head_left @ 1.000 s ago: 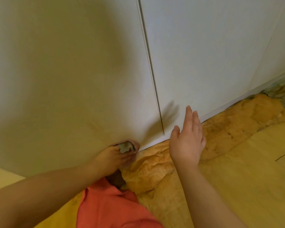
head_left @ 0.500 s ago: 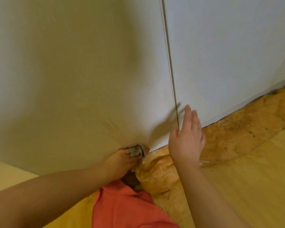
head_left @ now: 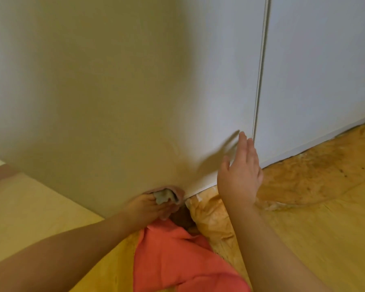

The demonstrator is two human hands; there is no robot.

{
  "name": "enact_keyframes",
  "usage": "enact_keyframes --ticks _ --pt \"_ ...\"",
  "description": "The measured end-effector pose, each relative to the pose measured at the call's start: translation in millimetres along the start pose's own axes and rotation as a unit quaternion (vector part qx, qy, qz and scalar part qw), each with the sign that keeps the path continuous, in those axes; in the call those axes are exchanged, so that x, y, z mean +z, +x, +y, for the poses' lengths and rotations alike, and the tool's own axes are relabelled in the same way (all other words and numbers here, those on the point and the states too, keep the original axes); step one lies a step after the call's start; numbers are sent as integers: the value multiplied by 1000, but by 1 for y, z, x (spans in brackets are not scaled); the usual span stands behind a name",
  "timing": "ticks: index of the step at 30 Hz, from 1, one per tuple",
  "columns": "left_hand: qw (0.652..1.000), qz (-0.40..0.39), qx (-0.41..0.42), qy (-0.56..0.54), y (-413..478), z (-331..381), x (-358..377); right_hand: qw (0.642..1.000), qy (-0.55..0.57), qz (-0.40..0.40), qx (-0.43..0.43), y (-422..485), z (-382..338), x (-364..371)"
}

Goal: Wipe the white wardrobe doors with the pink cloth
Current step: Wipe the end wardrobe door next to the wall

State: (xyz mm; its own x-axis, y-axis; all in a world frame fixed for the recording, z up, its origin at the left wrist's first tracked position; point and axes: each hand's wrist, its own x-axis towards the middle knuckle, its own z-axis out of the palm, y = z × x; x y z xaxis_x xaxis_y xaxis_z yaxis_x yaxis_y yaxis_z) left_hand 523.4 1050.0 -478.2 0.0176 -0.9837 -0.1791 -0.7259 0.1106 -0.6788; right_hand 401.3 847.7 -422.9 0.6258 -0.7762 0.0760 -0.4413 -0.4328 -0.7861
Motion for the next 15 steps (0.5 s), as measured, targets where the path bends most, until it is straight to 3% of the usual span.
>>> enact_keyframes --ticks 3,4,6,10,15 --pt "999 -23 -9 38 -33 -4 8 1000 -10 11 -18 0 0 -5" --pt "996 -43 22 71 -30 -3 6 1000 -12 20 -19 1 2 -9" --pt "991 -101 79 33 -9 1 16 999 -8 35 -11 2 5 -15" --pt "999 -22 45 15 67 8 -9 999 -18 47 -11 -1 7 -21" --pt "997 -67 10 -32 43 -5 -22 999 -12 34 8 -3 2 -10"
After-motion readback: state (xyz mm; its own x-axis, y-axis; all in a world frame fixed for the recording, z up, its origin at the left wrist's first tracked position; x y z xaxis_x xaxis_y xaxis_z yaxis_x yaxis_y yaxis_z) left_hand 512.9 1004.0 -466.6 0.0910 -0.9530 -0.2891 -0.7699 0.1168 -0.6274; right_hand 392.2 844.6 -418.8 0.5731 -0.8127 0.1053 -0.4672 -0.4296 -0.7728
